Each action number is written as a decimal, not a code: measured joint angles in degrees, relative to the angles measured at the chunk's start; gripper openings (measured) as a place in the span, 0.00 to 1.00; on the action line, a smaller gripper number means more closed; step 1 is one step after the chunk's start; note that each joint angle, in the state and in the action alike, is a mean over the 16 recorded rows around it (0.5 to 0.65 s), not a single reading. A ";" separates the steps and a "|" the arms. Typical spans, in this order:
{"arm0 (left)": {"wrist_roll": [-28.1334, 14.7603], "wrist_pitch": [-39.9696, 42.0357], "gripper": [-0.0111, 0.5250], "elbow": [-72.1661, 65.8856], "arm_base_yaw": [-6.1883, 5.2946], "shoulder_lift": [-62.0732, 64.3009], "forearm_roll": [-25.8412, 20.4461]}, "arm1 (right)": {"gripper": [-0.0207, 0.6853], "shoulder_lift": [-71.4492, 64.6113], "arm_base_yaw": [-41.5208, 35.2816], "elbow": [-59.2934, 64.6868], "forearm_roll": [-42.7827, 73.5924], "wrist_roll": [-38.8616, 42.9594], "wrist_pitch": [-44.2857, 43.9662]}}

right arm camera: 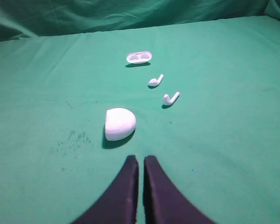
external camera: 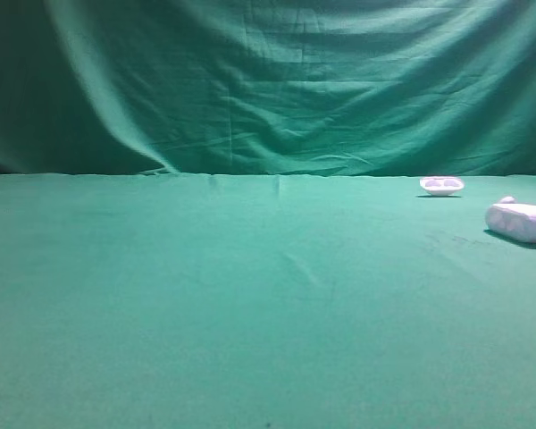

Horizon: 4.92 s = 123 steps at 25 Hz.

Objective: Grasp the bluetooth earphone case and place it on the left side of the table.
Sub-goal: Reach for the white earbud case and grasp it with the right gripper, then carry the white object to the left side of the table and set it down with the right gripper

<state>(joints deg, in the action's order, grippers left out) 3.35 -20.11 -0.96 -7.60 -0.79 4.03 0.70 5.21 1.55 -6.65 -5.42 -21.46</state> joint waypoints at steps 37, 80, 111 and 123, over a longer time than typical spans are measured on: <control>0.00 0.00 0.02 0.00 0.00 0.00 0.00 | 0.03 -19.50 0.00 -15.90 -3.01 -3.56 12.00; 0.00 0.00 0.02 0.00 0.00 0.00 0.00 | 0.69 -101.76 5.03 -56.60 -1.88 -14.82 -12.58; 0.00 0.00 0.02 0.00 0.00 0.00 0.00 | 0.48 -127.39 34.92 -112.90 -4.53 -15.02 -26.36; 0.00 0.00 0.02 0.00 0.00 0.00 0.00 | 0.61 -140.17 42.06 -123.23 -4.96 -15.37 -22.84</control>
<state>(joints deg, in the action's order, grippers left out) 3.35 -20.11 -0.96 -7.60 -0.79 4.03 -139.47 47.26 -121.68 -11.61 -20.78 -44.31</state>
